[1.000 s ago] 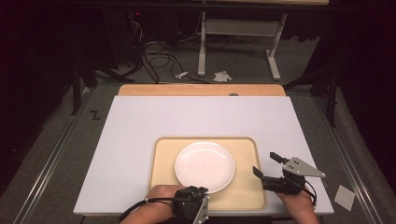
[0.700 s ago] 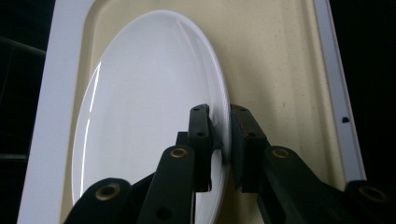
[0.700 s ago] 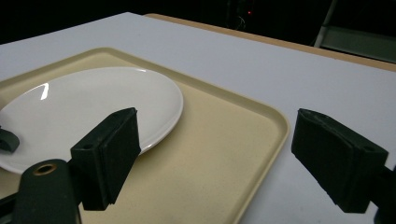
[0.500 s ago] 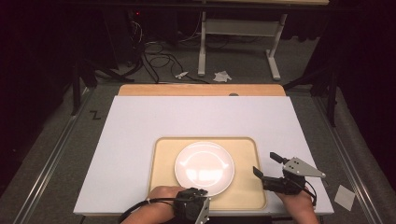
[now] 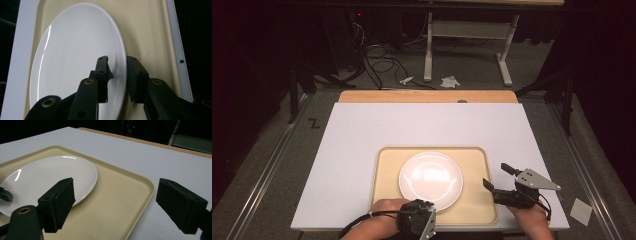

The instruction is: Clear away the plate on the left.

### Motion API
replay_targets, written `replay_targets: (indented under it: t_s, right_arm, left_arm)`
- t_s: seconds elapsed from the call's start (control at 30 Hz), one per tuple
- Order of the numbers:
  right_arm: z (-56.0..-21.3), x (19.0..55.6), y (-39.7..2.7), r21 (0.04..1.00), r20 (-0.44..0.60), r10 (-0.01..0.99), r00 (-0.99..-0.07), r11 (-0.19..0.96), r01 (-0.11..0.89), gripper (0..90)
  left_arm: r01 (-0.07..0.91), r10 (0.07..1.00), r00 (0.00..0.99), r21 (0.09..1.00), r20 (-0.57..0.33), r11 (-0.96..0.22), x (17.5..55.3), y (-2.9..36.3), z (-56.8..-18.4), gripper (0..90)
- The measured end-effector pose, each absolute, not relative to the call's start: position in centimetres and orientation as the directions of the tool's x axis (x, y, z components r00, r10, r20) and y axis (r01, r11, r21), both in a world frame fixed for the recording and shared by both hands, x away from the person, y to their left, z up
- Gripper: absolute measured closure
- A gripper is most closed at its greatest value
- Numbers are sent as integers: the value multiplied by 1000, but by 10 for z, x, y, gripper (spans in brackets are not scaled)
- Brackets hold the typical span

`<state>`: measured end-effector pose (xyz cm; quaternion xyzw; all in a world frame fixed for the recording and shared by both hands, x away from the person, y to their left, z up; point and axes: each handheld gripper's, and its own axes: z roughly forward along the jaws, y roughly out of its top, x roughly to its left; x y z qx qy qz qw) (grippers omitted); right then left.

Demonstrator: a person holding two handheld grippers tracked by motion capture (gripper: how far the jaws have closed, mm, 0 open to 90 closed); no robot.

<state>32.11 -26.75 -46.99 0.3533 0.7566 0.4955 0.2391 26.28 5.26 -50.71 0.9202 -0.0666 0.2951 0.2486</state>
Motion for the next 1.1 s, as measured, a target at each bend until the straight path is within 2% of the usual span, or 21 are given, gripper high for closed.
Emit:
replay_targets:
  t_s: [0.33, 0.63, 0.93, 1.1]
  right_arm:
    - [-470, 321, -267, 918, -10, 774, -634, 259, 301, 165]
    - [-470, 320, -268, 918, -10, 775, -632, 257, 301, 165]
    - [-470, 321, -267, 918, -10, 775, -632, 258, 302, 165]
    - [-470, 320, -267, 918, -18, 772, -635, 264, 295, 165]
  left_arm:
    - [-300, 21, 810, 444, 586, -844, 258, 55, -495, 619]
    - [-313, 44, 802, 482, 596, -818, 256, 59, -485, 617]
    - [-274, 98, 793, 496, 601, -824, 267, 71, -482, 604]
    - [-202, 187, 805, 556, 563, -806, 280, 86, -481, 581]
